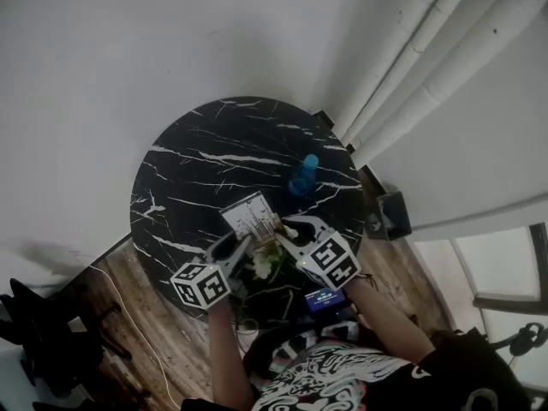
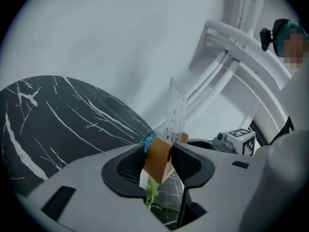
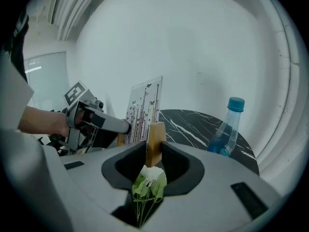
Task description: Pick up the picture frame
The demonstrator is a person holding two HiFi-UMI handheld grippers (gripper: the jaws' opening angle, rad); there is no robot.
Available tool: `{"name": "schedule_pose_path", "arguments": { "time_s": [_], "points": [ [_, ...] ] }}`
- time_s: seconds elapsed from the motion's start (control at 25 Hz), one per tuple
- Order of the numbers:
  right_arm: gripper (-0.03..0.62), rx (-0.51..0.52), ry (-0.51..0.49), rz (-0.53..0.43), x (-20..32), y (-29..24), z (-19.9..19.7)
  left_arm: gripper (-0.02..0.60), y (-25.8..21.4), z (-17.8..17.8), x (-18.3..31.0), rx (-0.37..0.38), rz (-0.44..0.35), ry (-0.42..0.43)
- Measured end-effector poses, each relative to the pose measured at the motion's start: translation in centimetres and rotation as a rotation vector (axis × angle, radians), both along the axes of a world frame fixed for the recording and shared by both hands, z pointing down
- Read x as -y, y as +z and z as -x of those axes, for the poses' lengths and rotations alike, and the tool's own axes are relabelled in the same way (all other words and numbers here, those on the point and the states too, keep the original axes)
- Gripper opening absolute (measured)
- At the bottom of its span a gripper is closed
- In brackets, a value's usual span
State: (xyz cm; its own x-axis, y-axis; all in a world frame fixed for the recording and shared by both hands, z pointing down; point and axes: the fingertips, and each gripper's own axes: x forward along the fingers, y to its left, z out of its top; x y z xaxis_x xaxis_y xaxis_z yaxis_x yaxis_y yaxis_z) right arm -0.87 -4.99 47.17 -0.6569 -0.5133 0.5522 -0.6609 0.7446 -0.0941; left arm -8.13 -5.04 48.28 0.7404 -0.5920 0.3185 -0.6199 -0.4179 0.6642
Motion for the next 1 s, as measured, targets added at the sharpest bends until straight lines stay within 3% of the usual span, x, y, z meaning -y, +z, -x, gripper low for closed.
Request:
{"name": "schedule_pose_path", "arguments": {
  "time_s": [1.0],
  "points": [
    [0.097, 0.039, 0.065, -0.041, -1.2, -1.8, -1.2, 0.181, -1.9, -0.9, -0.9, -0.017, -0.006, 0.036]
  ]
}}
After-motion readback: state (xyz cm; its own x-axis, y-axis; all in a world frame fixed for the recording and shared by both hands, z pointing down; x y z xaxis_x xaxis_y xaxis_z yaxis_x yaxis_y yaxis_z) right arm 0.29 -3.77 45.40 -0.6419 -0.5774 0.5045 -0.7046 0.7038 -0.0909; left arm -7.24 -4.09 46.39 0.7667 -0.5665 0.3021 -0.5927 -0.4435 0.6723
